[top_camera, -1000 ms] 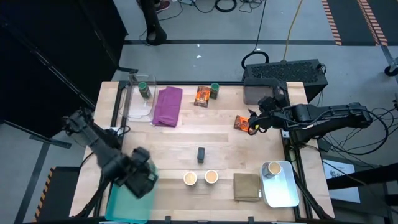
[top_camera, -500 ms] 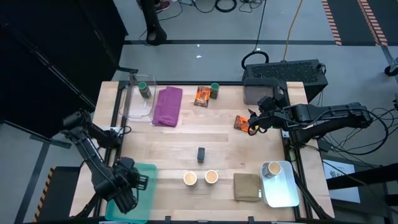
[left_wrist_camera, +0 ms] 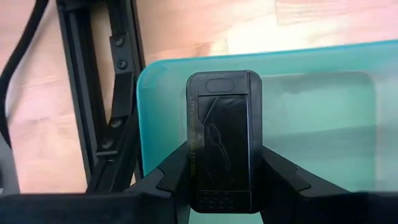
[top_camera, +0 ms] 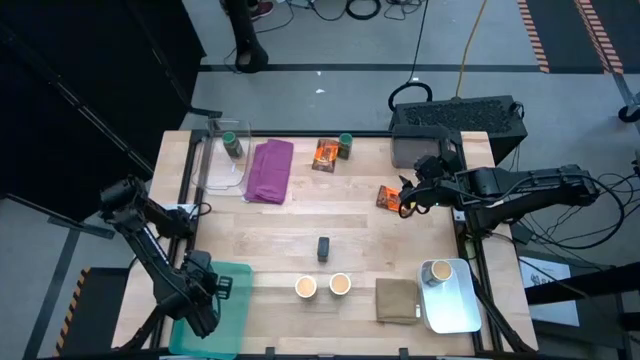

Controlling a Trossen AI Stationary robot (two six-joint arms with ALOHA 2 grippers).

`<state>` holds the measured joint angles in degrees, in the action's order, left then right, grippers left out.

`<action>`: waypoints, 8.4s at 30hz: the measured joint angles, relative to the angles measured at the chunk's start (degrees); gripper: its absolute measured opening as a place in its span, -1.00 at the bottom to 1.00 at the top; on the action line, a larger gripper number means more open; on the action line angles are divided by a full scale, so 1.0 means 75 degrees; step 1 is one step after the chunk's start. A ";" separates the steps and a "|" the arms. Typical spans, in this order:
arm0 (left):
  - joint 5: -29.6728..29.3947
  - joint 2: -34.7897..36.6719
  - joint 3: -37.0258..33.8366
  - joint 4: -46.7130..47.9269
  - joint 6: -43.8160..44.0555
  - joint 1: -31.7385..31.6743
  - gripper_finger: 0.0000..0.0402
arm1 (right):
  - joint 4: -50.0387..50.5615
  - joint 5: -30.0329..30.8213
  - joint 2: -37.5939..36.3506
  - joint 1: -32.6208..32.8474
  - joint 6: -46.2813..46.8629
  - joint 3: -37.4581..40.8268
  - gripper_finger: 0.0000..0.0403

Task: Sort spices by type
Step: Put the top black seasoning can into the light blue bin, then put the bottom orange seasoning bag into the black bin

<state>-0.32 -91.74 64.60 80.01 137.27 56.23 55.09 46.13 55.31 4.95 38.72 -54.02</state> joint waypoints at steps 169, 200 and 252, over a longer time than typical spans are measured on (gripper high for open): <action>-0.4091 0.3342 -0.3331 -1.1224 -2.0403 -0.5263 -0.96 | -0.1065 -0.3002 0.3413 -0.0248 0.1828 -0.0001 0.58; -0.4077 0.3672 -0.3328 -1.0184 -2.0408 -0.5532 -0.95 | 0.0663 -0.4080 0.4342 -0.1216 -0.2637 -0.0001 0.58; -0.4650 0.6438 -0.3325 -0.7991 -1.8744 -0.4772 -0.95 | -0.0209 -0.4169 0.4339 -0.1902 -0.2964 0.0002 0.58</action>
<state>-35.20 -43.46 39.66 20.08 -3.31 20.45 53.52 14.86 87.85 -9.31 16.49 -54.00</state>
